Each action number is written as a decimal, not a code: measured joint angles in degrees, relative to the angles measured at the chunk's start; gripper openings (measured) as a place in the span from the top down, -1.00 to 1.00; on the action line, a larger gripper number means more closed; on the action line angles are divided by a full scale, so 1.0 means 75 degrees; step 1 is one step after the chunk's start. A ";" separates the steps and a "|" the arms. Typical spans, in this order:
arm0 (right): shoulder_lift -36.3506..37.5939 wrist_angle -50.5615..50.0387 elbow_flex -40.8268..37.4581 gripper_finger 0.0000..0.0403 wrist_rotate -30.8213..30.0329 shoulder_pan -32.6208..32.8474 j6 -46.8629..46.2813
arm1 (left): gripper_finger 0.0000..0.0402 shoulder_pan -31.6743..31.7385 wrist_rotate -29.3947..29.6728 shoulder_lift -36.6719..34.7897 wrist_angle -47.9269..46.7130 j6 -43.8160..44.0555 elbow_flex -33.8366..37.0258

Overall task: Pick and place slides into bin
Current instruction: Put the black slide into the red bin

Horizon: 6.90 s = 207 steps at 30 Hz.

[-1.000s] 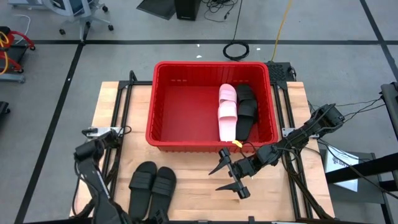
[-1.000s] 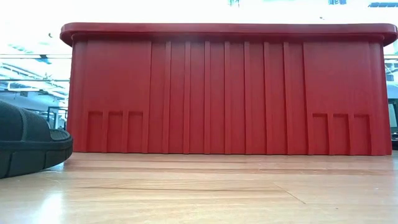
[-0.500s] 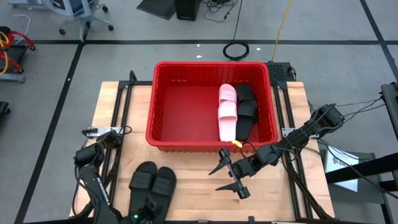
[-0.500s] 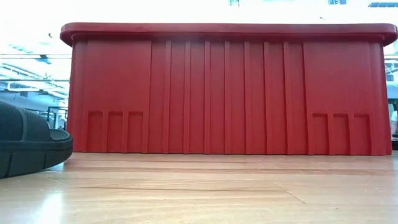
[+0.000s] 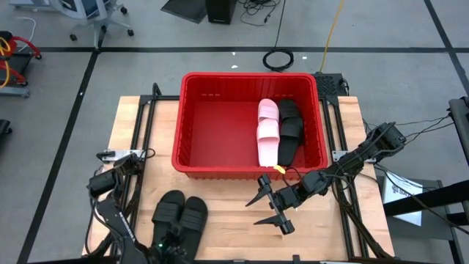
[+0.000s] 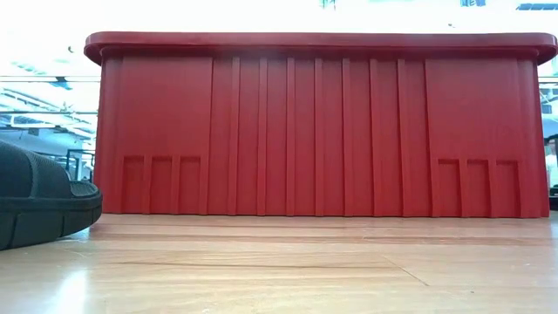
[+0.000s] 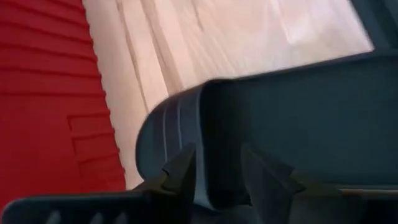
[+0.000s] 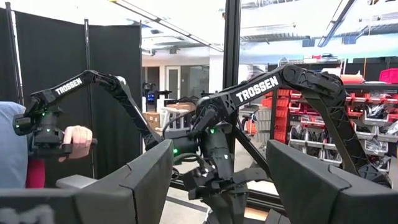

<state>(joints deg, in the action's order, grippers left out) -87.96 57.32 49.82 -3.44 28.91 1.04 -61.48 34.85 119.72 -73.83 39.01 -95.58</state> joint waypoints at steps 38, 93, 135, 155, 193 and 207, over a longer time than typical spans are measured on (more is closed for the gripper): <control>0.0000 -0.0088 0.0000 -0.23 -0.0003 0.0003 0.0002 | 0.78 0.0581 0.0029 -0.0012 0.0033 0.1775 0.1711; 0.0023 -0.6140 0.2428 -0.22 -0.6140 0.1285 -0.0152 | 0.98 0.3091 0.2555 -0.0111 -0.2141 -0.3939 -0.3091; -0.0456 -0.4371 0.2678 -0.22 -1.1148 0.1654 0.3134 | 0.89 0.5079 0.3109 -0.0108 0.1217 -0.7971 -0.5055; -0.1128 -0.1386 0.2678 -0.04 -1.1441 0.1476 0.6211 | 0.88 0.4700 0.3127 -0.0108 0.0890 -0.7456 -0.5055; -0.1113 -0.1743 0.2675 0.99 -1.1520 0.1480 0.6127 | 0.88 0.4302 0.2767 -0.0108 0.0319 -0.6710 -0.5052; -0.1113 -0.1740 0.2664 1.00 -1.1665 0.1465 0.6129 | 0.30 0.4230 0.2998 -0.0108 0.0332 -0.6705 -0.5052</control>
<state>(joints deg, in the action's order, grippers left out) -96.31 44.27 69.80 -90.93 39.89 47.00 -29.75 57.34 118.91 -71.34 -11.27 -133.47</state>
